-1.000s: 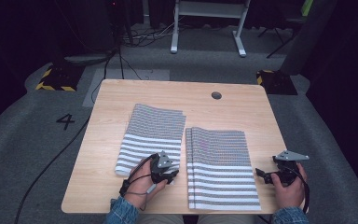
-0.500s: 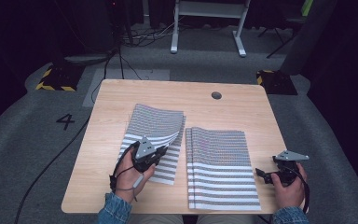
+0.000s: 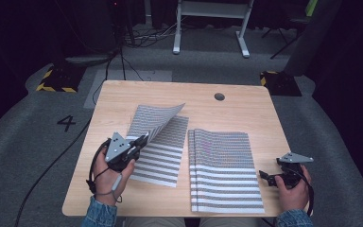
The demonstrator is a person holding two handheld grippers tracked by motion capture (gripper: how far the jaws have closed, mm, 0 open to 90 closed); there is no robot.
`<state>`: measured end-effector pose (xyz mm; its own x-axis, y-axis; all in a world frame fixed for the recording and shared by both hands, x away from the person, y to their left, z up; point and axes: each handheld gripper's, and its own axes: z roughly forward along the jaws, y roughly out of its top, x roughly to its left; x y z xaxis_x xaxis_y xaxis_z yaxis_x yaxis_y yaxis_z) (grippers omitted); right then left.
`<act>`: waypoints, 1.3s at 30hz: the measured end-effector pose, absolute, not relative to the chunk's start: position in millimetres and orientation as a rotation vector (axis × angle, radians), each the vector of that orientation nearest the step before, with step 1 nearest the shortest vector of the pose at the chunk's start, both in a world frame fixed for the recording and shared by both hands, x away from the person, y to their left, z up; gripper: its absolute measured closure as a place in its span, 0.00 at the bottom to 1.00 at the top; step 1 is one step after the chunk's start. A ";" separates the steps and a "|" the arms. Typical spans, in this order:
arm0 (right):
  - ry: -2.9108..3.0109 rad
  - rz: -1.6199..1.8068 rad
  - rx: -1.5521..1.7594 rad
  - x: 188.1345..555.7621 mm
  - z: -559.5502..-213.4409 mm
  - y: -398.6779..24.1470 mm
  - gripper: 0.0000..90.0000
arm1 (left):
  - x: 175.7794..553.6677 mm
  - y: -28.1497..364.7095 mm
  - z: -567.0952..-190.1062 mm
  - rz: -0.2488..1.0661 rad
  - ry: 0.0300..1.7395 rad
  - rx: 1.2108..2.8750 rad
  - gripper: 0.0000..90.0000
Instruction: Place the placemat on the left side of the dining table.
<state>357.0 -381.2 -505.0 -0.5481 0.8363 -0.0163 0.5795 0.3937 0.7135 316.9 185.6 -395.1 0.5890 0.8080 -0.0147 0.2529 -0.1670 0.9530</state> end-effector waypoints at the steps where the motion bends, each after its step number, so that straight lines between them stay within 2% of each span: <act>1: 2.283 0.947 1.223 357.0 -505.0 -381.2 0.01 | 316.2 194.8 -392.6 0.649 0.896 1.678 0.96; 12: 2.285 0.947 1.222 357.1 -505.0 -381.2 0.01 | 305.5 247.5 -389.0 0.729 1.032 1.512 0.96; 18: 2.284 0.947 1.223 357.1 -505.0 -381.2 0.01 | 297.3 262.9 -391.3 0.790 1.085 1.499 0.95; 28: 2.281 0.958 1.229 357.2 -505.1 -380.7 0.01 | 270.3 298.3 -397.4 0.935 1.279 1.461 0.93; 29: 2.281 0.959 1.228 357.3 -505.2 -380.7 0.00 | 267.9 301.0 -397.8 0.961 1.302 1.439 0.91; 30: 2.285 0.954 1.226 357.3 -504.8 -381.0 0.00 | 267.9 301.0 -397.8 0.961 1.302 1.439 0.84; 32: 2.286 0.954 1.226 357.4 -504.8 -380.9 0.00 | 261.2 308.3 -396.2 1.043 1.366 1.393 0.61; 34: 2.286 0.955 1.226 357.3 -504.8 -380.8 0.00 | 260.1 308.9 -395.7 1.052 1.368 1.385 0.49; 36: 2.285 0.960 1.225 357.3 -505.1 -380.6 0.01 | 259.1 305.7 -392.9 1.054 1.367 1.393 0.44; 38: 2.284 0.960 1.225 357.4 -505.1 -380.6 0.01 | 260.1 302.8 -392.3 1.041 1.359 1.409 0.43; 39: 2.284 0.960 1.225 357.3 -505.1 -380.6 0.01 | 264.6 293.5 -392.4 0.996 1.333 1.438 0.43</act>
